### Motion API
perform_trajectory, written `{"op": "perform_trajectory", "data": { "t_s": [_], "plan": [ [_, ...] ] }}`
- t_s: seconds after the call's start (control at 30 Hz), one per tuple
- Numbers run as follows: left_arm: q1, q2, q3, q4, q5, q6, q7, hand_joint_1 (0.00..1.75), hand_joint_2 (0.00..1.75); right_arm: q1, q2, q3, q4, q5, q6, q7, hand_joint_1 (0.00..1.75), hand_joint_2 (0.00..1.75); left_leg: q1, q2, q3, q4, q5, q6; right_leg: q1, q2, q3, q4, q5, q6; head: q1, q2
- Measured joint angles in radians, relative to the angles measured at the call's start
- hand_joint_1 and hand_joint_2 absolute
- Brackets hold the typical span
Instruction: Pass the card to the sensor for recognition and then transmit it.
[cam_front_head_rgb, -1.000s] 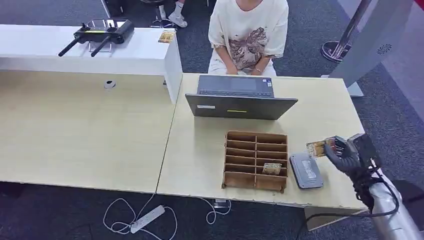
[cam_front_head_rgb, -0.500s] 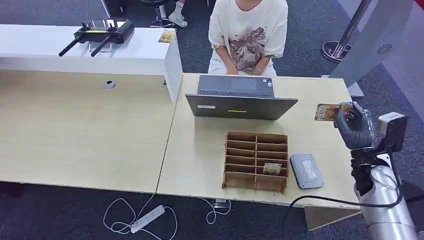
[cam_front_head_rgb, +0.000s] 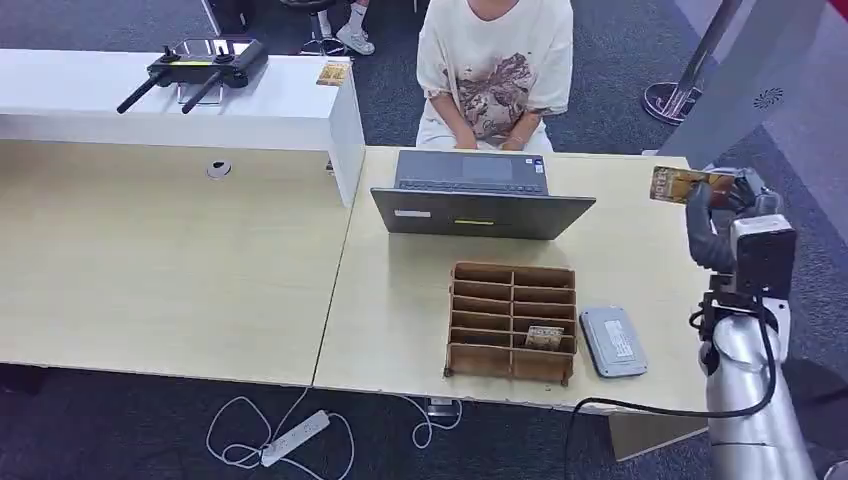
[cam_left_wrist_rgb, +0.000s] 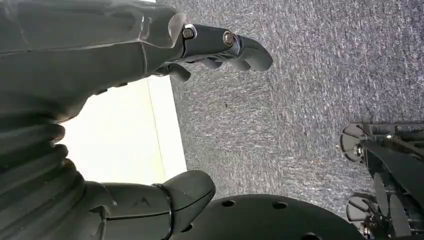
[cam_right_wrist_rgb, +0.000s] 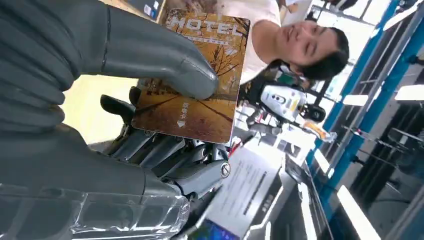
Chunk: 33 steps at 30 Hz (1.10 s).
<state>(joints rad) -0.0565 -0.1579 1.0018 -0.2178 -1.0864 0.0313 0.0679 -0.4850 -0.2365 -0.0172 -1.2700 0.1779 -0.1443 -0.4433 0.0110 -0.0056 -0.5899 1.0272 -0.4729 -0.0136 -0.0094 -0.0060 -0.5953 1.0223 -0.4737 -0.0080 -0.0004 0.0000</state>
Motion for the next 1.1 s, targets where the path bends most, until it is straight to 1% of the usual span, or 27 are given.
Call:
{"op": "perform_trajectory", "data": {
  "t_s": [0.07, 0.33, 0.43, 0.47, 0.53, 0.6, 0.9, 1.1],
  "plan": [
    [0.0, 0.0, 0.002, 0.0, -0.001, 0.0, 0.0, 0.0, 1.75, 0.002, 0.002, 0.0, -0.012, 0.026, -0.026, -0.005, 1.75, 1.75, 0.0, 0.0, 0.0, 0.0, 0.0, 0.0, 0.0, 0.0, 0.0, 0.0, 0.0, 0.0, 0.0, 0.0],
    [0.0, 0.0, 0.007, 0.0, -0.002, 0.0, 0.0, 0.0, 1.75, 0.005, 0.006, 0.0, -0.03, 0.036, -0.036, -0.008, 1.75, 1.75, 0.0, 0.0, 0.0, 0.0, 0.0, 0.0, 0.0, 0.0, 0.0, 0.0, 0.0, 0.0, 0.0, 0.0],
    [0.0, 0.0, 0.007, 0.0, -0.003, 0.0, 0.0, 0.0, 1.75, 0.005, 0.006, 0.002, -0.034, 0.071, -0.064, -0.009, 1.75, 1.75, 0.0, 0.0, 0.0, 0.0, 0.0, 0.0, 0.0, 0.0, 0.0, 0.0, 0.0, 0.0, 0.0, 0.0],
    [0.0, 0.0, 0.007, 0.0, -0.005, 0.0, 0.0, 0.0, 1.75, 0.005, 0.007, 0.003, -0.036, 0.097, -0.082, -0.01, 1.75, 1.75, 0.0, 0.0, 0.0, 0.0, 0.0, 0.0, 0.0, 0.0, 0.0, 0.0, 0.0, 0.0, 0.0, 0.0],
    [0.0, 0.0, 0.008, 0.0, -0.008, -0.001, 0.005, 0.0, 1.75, 0.003, 0.007, 0.016, -0.043, 0.19, -0.138, -0.006, 1.75, 1.75, 0.0, 0.0, 0.0, 0.0, 0.0, 0.0, 0.0, 0.0, 0.0, 0.0, 0.0, 0.0, 0.0, 0.0],
    [-0.001, 0.0, 0.008, 0.0, -0.011, -0.002, 0.006, 0.0, 1.75, -0.006, 0.007, 0.037, -0.049, 0.265, -0.173, 0.007, 1.75, 1.75, 0.0, 0.0, 0.0, 0.0, 0.0, 0.0, 0.0, 0.0, 0.0, 0.0, 0.0, 0.0, 0.0, 0.0],
    [-0.001, 0.001, 0.009, 0.0, -0.027, -0.015, 0.006, 0.0, 1.75, -0.048, 0.007, 0.098, -0.051, 0.417, -0.221, 0.037, 1.75, 1.75, 0.0, 0.0, 0.0, 0.0, 0.0, 0.0, 0.0, 0.0, 0.0, 0.0, 0.0, 0.0, 0.0, 0.0],
    [-0.001, 0.002, 0.009, 0.0, -0.036, -0.02, 0.006, 0.0, 1.75, -0.067, 0.007, 0.133, -0.054, 0.521, -0.25, 0.073, 1.75, 1.75, 0.0, 0.0, 0.0, 0.0, 0.0, 0.0, 0.0, 0.0, 0.0, 0.0, 0.0, 0.0, 0.0, 0.0]
  ]
}}
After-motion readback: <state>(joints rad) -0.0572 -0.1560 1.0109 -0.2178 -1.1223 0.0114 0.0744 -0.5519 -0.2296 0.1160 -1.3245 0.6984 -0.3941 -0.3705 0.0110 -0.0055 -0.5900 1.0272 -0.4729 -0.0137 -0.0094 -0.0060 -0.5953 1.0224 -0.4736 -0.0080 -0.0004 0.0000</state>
